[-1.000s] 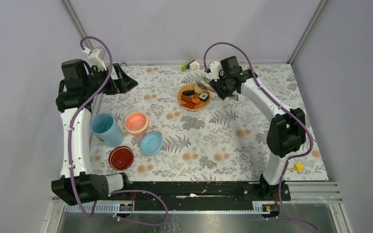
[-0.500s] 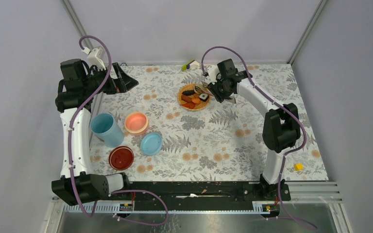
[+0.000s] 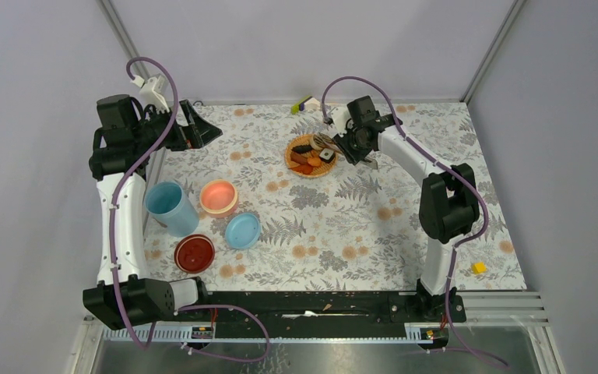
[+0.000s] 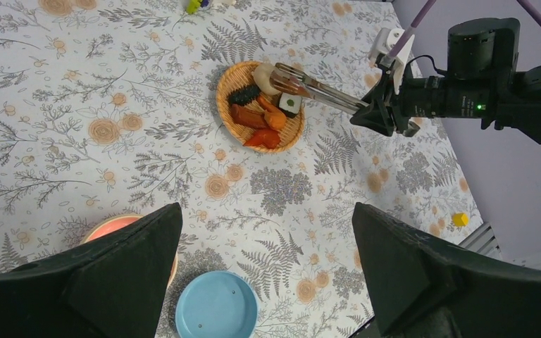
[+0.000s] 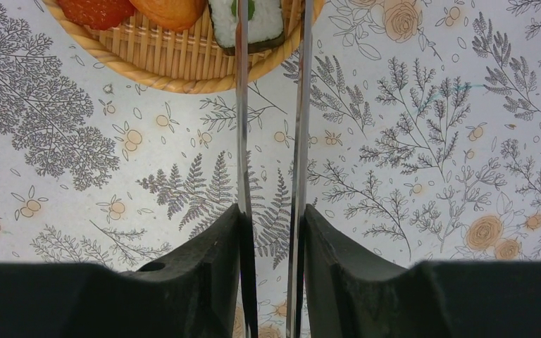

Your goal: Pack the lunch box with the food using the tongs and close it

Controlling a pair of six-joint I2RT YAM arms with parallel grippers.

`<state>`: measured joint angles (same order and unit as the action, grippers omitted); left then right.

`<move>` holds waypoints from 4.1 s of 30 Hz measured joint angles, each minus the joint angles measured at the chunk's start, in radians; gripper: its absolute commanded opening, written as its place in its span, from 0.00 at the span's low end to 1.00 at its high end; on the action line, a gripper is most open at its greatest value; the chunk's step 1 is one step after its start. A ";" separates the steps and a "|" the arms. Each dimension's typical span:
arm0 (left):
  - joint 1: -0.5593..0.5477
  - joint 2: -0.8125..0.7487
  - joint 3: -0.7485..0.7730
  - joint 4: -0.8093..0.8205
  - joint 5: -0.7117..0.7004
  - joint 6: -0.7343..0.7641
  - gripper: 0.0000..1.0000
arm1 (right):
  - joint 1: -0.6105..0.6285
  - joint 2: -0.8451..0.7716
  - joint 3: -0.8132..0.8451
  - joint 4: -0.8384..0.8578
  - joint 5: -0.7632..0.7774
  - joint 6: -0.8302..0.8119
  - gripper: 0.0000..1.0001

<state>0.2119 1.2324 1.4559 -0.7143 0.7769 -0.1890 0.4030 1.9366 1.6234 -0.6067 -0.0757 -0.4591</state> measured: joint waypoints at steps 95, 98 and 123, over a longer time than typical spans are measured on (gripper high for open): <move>0.298 -0.015 -0.092 0.193 0.106 -0.309 0.99 | 0.573 0.241 0.405 -0.058 -0.153 0.045 0.49; 0.298 -0.015 -0.092 0.194 0.106 -0.310 0.99 | 0.573 0.223 0.404 -0.058 -0.151 0.053 0.49; 0.301 -0.015 -0.118 0.258 0.140 -0.362 0.99 | 0.039 -0.216 -0.101 -0.039 -0.095 -0.005 0.49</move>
<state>0.5133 1.2175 1.3380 -0.4561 0.9165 -0.5514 0.4423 1.7203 1.5227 -0.6460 -0.1707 -0.4641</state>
